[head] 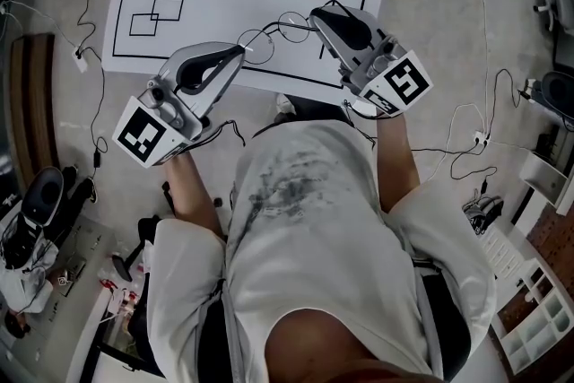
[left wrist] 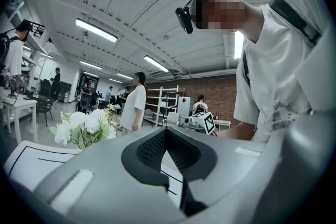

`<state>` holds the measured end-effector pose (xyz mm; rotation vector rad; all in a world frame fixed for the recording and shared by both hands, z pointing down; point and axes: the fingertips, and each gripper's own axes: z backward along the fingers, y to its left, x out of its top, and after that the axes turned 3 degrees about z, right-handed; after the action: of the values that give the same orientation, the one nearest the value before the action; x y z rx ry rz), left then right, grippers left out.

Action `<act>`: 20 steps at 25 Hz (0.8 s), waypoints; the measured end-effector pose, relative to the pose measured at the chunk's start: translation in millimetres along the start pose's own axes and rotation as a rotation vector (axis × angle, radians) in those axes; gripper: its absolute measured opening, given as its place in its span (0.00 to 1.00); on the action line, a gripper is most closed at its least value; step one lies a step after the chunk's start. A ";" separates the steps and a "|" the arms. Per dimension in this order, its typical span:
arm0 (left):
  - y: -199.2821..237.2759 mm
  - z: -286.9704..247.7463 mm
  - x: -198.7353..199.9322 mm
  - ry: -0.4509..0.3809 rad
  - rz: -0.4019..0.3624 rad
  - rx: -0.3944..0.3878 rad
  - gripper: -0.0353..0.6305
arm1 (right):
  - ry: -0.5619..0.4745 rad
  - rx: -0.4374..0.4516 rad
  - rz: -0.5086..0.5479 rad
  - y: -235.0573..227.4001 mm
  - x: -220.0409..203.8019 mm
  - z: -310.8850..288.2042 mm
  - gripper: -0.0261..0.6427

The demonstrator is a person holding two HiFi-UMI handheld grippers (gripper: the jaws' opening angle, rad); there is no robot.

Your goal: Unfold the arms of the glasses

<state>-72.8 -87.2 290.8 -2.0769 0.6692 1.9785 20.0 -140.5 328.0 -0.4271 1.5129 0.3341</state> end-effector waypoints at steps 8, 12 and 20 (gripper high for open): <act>5.0 2.4 1.6 -0.035 -0.008 0.006 0.06 | 0.015 -0.016 0.015 3.2 3.5 0.5 0.06; 5.6 4.4 2.2 -0.046 -0.008 0.008 0.06 | 0.016 -0.019 0.019 5.1 4.9 -0.1 0.06; 8.3 7.6 3.0 -0.044 -0.012 0.015 0.06 | 0.023 -0.022 0.024 7.1 7.0 -2.5 0.06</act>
<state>-83.3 -91.6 288.5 -2.0178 0.6596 2.0011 14.7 -135.8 320.5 -0.4319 1.5386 0.3657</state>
